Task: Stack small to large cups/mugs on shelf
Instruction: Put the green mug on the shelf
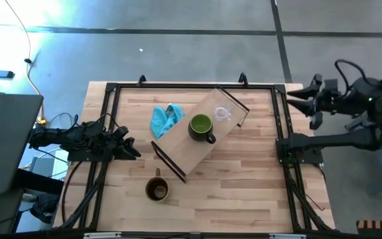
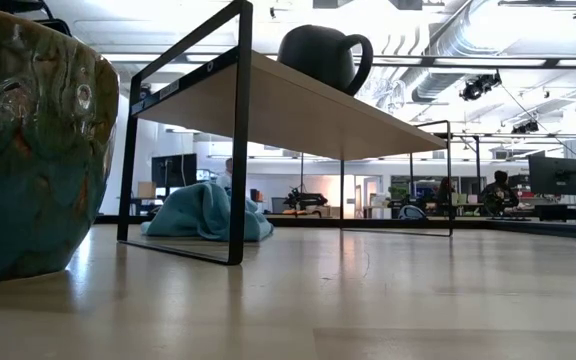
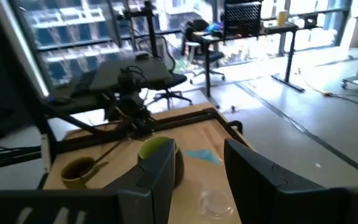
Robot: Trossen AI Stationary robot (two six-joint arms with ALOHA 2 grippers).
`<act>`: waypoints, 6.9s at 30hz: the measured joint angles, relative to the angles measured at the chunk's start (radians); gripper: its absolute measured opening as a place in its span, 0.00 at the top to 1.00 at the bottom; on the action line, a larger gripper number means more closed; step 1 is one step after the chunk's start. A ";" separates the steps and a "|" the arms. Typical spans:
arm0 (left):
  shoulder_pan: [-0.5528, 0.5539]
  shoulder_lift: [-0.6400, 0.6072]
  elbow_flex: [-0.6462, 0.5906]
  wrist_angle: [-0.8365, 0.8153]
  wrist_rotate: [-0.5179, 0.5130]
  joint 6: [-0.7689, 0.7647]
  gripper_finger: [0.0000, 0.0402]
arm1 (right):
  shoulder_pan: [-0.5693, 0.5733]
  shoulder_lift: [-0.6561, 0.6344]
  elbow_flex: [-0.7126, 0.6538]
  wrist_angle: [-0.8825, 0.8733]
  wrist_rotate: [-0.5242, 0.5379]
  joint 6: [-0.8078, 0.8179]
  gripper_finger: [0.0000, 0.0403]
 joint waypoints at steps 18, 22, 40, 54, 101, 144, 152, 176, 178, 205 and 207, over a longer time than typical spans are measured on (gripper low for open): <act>0.000 0.000 0.000 0.004 -0.121 0.000 0.50 | 0.000 -0.506 -0.759 0.662 -0.181 -0.027 0.68; 0.000 0.000 0.000 0.004 -0.142 0.006 0.50 | 0.000 -0.571 -0.855 0.750 -0.208 -0.040 0.68; 0.000 0.000 0.000 0.007 -0.106 -0.023 0.50 | 0.000 -0.574 -1.128 1.055 -0.225 -0.066 0.68; 0.000 0.000 0.000 0.007 -0.036 -0.080 0.50 | 0.000 -0.578 -1.258 1.202 -0.227 0.000 0.68; 0.000 0.000 0.000 -0.023 -0.025 -0.139 0.50 | 0.143 -0.578 -1.323 1.234 -0.179 0.007 0.68; -0.072 0.783 0.930 -0.490 -0.028 0.549 0.50 | 0.142 -0.577 -1.323 1.158 -0.126 0.025 0.68; -0.195 0.849 0.935 -0.533 -0.123 0.543 0.50 | 0.142 -0.577 -1.323 1.150 -0.126 0.027 0.68; -0.746 0.862 0.919 -0.862 -0.916 0.146 0.50 | 0.142 -0.578 -1.323 1.138 -0.126 0.014 0.68; -0.747 0.880 0.903 -0.861 -0.904 0.122 0.50 | 0.142 -0.578 -1.323 1.139 -0.126 0.014 0.68; -0.746 1.120 0.881 -0.655 -0.699 0.111 0.50 | 0.142 -0.578 -1.323 1.139 -0.126 0.010 0.68; -0.746 1.120 0.881 -0.655 -0.700 0.128 0.50 | 0.142 -0.578 -1.323 1.139 -0.126 0.014 0.68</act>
